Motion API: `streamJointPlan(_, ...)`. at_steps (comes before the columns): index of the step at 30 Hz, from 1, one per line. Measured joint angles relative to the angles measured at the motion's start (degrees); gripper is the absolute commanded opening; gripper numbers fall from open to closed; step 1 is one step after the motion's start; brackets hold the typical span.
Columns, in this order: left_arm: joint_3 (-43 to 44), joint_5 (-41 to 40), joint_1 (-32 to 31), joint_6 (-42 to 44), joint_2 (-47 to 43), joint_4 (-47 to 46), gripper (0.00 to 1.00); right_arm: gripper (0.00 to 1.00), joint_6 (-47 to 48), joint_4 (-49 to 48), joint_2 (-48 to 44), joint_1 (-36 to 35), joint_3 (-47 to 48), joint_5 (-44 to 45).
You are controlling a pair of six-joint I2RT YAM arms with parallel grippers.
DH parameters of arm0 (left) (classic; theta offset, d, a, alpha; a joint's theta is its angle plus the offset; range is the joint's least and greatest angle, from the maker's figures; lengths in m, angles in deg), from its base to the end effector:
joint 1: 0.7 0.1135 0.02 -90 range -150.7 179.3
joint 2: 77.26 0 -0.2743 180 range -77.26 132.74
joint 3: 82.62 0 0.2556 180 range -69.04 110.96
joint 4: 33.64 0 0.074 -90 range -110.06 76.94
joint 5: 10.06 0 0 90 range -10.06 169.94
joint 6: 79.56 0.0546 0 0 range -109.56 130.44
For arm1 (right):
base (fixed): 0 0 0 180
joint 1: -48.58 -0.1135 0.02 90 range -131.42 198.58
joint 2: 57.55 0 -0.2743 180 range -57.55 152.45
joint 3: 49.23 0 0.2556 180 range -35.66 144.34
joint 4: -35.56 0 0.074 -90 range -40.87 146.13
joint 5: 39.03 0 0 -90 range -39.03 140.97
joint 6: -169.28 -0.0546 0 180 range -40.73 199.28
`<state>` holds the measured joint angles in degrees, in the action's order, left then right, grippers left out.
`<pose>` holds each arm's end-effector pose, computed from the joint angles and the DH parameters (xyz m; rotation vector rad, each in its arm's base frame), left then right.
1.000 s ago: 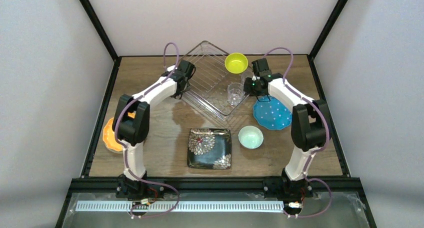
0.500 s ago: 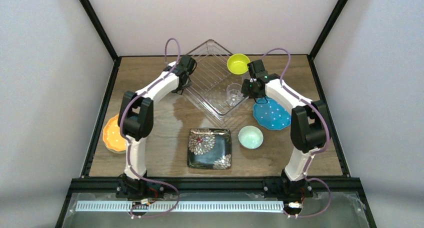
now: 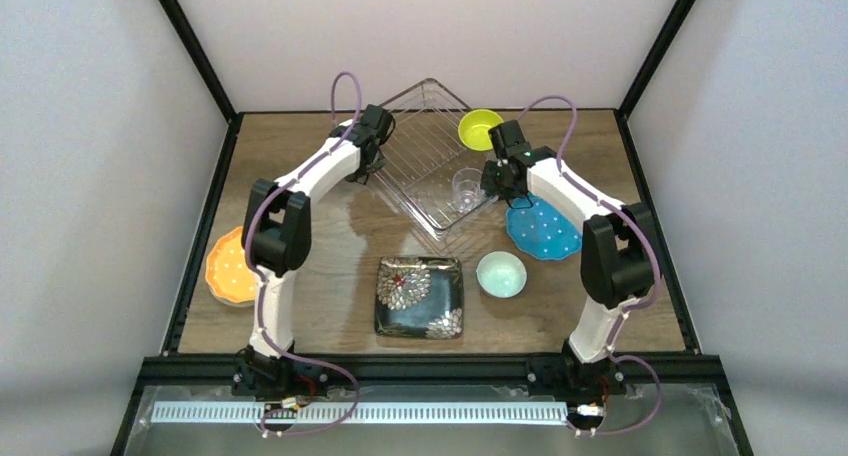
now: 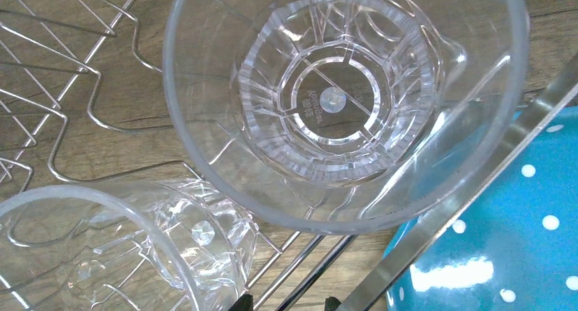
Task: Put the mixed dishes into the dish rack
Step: Move the dish rack to the center of the board.
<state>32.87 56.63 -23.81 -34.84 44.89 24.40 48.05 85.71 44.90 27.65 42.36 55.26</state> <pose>0.4434 -0.1657 0.2039 -0.6065 2.4814 0.1135 0.3680 0.1364 0.2208 0.2631 2.6341 0.2118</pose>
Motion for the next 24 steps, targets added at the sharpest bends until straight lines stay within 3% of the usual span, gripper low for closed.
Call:
streamJointPlan(12, -1.8, -0.2, -0.2, -1.0, -6.3, 1.1, 1.0, 0.64, 2.8, 2.9, -0.2, -0.9, 6.0, 0.4)
streamJointPlan(24, -7.7, -0.5, -1.3, -0.9, -12.7, -2.0, 1.0, 0.65, 6.4, 3.8, -0.2, -3.0, 8.3, -2.7)
